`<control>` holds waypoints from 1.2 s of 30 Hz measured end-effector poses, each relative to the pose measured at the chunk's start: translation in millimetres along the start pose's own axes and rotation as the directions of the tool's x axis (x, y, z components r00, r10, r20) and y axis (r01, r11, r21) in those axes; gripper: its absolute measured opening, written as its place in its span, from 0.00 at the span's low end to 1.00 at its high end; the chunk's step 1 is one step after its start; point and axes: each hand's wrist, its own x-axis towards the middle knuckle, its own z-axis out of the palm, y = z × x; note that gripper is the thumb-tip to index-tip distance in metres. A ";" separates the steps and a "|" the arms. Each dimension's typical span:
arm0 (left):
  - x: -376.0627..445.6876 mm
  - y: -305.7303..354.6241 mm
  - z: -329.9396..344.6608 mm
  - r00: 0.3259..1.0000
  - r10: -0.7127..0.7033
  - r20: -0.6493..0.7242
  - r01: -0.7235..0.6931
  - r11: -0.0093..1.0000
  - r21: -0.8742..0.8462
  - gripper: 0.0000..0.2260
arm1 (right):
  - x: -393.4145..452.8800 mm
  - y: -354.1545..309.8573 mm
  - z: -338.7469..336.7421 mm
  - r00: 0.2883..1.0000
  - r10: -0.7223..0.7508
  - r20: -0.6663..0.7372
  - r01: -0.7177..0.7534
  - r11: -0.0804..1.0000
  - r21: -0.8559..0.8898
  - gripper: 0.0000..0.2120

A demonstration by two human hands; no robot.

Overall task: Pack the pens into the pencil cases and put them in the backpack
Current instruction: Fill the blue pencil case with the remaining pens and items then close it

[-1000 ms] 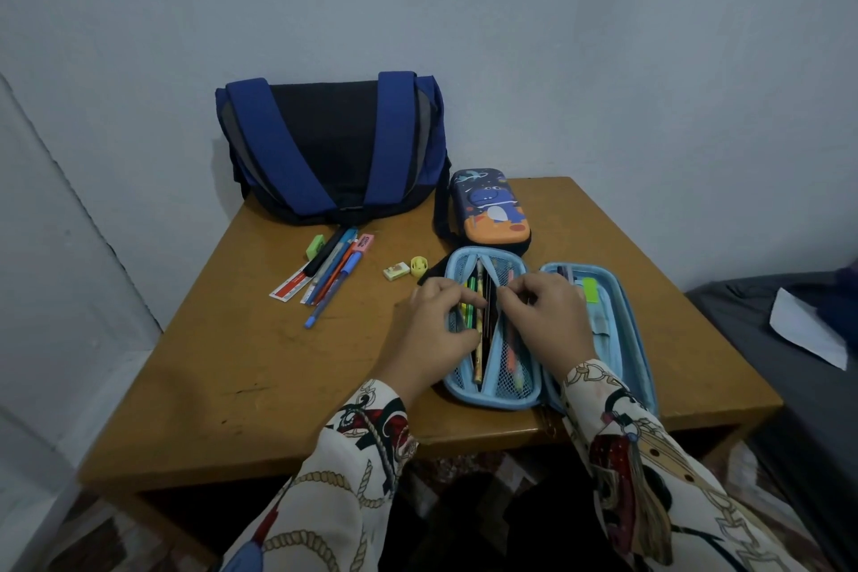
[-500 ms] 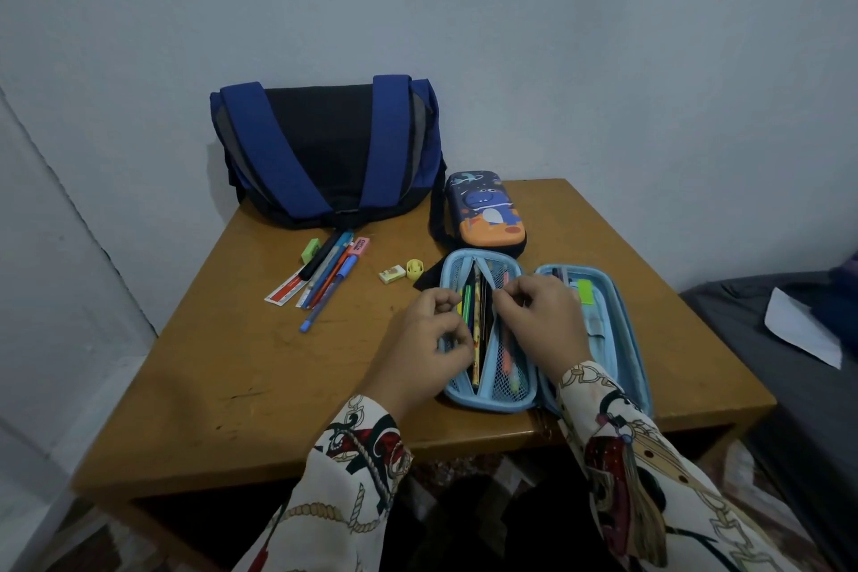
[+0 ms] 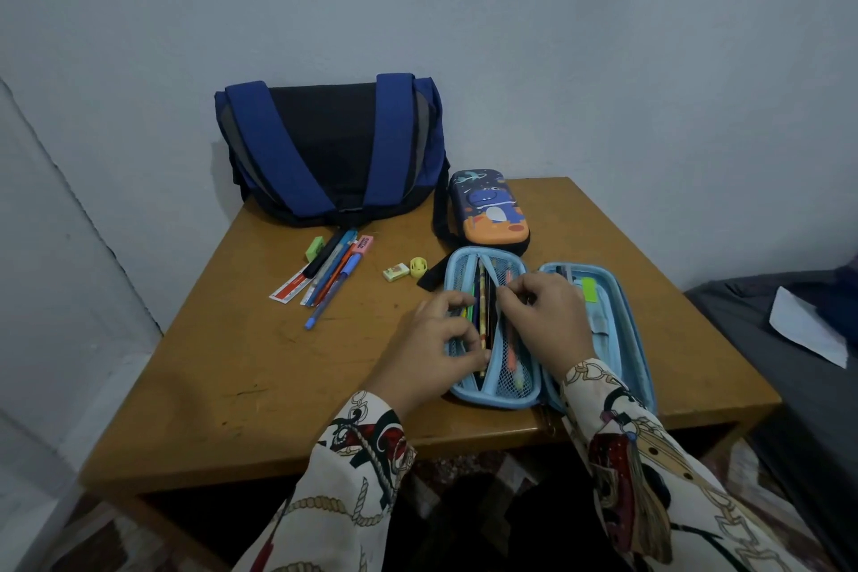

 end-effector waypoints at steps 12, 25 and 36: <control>0.2 5.8 -1.7 0.997 0.036 0.065 -0.039 0.998 0.055 0.12 | 0.9 0.1 0.7 1.000 -0.011 -0.001 0.011 1.000 -0.011 0.14; 8.2 -3.2 -18.2 0.889 -0.197 -0.413 0.197 0.979 -0.043 0.11 | 1.0 0.3 1.0 1.000 0.011 -0.004 -0.011 1.000 0.007 0.14; 26.0 -47.3 -51.9 0.705 -0.267 -0.657 0.654 0.604 0.455 0.15 | 0.2 -1.9 -1.1 1.000 -0.001 -0.003 0.000 1.000 -0.009 0.14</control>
